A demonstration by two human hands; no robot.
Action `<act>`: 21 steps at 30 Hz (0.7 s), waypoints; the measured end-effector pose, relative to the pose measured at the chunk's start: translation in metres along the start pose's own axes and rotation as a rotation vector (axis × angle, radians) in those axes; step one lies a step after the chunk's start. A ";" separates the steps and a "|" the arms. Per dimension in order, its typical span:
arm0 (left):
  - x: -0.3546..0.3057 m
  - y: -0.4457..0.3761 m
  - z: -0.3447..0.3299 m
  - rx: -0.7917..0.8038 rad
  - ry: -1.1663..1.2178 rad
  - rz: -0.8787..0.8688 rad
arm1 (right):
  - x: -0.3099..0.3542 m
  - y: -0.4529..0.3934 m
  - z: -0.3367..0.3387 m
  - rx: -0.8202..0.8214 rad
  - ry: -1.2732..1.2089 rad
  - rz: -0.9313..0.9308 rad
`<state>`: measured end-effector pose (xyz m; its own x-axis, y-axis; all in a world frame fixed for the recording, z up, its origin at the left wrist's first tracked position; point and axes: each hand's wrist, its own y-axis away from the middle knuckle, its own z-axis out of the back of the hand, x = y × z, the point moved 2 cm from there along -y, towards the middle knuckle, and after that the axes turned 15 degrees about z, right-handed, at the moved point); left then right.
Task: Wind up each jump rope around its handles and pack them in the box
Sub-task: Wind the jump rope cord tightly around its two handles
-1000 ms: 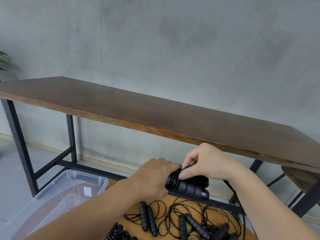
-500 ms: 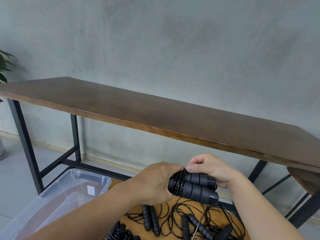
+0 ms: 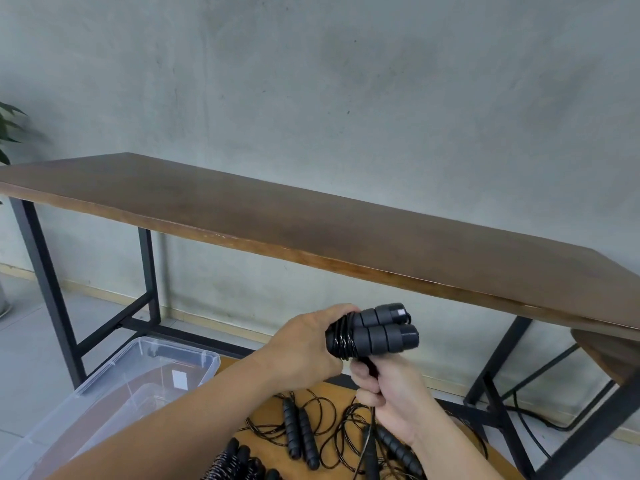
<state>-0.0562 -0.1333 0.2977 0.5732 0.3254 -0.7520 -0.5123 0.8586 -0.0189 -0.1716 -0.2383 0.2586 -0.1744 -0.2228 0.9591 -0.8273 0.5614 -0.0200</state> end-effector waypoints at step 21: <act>0.012 -0.020 -0.015 -0.209 -0.896 -0.066 | 0.074 0.014 -0.029 0.370 1.608 0.272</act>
<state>-0.0487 -0.1520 0.2787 0.8417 0.5381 0.0447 -0.5158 0.8257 -0.2282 -0.1807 -0.2240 0.3371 0.1703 0.9638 0.2051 -0.9807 0.1860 -0.0599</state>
